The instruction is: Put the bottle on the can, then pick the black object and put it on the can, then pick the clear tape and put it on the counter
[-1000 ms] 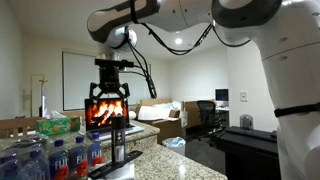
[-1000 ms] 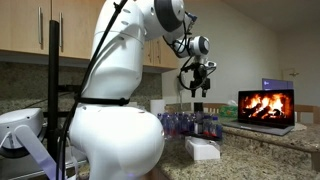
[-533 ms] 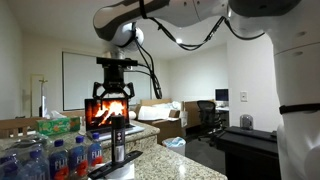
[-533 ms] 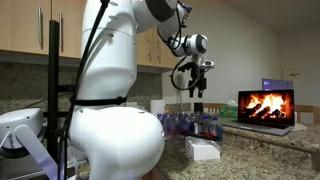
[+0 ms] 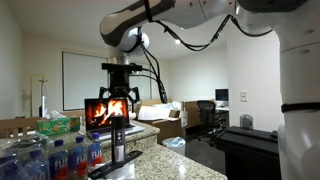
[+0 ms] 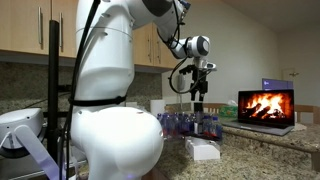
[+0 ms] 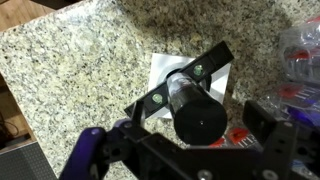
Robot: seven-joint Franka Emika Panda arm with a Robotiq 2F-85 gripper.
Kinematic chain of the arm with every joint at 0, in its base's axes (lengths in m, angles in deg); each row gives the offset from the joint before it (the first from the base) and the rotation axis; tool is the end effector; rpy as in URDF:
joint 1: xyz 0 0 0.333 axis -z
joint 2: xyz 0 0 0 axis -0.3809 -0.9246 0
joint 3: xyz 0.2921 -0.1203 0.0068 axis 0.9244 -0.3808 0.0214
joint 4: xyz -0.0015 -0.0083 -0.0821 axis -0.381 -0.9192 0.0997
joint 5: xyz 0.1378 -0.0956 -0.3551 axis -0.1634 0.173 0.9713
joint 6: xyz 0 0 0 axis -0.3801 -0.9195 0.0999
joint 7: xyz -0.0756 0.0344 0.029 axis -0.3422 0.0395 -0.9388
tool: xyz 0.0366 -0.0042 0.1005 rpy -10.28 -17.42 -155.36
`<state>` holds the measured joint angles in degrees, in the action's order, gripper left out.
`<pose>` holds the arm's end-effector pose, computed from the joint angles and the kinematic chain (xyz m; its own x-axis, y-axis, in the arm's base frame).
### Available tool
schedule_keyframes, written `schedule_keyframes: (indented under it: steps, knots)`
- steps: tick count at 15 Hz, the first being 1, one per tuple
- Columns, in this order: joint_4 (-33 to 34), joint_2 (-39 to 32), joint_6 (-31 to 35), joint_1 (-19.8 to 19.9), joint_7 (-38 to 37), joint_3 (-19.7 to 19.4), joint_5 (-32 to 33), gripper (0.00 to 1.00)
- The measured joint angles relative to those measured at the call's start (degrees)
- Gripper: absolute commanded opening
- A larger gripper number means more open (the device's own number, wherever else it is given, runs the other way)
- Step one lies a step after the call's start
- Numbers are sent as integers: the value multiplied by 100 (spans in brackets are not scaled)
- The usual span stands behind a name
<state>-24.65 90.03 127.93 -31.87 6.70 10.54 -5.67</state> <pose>0.5253 0.1441 0.5357 0.8869 -0.4398 -0.1413 -0.4448 -0.8956 -0.0045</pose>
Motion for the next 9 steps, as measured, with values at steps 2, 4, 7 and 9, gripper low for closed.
schedule_keyframes:
  steps: [2, 4, 7, 9]
  knots:
    - [-26, -10, 43, 29, 0, 1, 0, 100]
    - [-27, -30, 56, 30, 0, 5, 0, 100]
    - [-27, -69, 72, 30, 0, 23, 0, 100]
    - [-24, -123, 109, 30, 0, 41, 0, 100]
